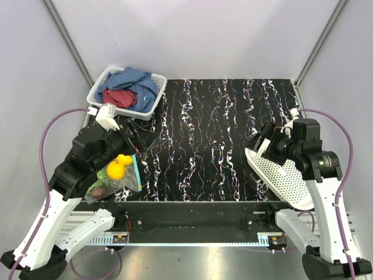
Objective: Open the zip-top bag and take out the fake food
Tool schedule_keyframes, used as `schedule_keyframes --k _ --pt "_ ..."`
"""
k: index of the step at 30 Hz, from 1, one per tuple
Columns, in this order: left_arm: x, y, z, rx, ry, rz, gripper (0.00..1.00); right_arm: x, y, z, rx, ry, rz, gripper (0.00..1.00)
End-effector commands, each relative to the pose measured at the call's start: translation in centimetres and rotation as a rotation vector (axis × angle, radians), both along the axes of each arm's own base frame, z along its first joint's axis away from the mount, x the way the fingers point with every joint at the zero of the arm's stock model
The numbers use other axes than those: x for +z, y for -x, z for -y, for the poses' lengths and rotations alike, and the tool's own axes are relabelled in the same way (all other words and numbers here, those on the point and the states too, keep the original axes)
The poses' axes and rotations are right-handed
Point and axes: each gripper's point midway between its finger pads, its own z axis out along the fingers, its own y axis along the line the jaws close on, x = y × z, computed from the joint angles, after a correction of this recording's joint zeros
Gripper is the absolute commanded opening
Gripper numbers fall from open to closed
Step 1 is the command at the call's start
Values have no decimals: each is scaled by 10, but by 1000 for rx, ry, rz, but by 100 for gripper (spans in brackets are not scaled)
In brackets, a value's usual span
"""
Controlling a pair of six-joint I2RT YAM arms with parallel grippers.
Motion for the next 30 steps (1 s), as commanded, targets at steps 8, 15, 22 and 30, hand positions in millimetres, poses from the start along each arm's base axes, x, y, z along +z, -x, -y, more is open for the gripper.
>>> schedule_keyframes --k 8,15,22,30 --pt "17 8 -3 -43 -53 9 99 20 -50 -36 137 -86 67 100" --pt "-4 25 -26 -11 -158 -52 99 9 -75 -138 366 -117 50 100" --pt "-8 47 -48 35 -170 -41 99 -47 -69 -276 604 -160 -54 100" --pt "-3 62 -64 38 -231 -21 99 -103 -28 -409 863 -201 -57 100"
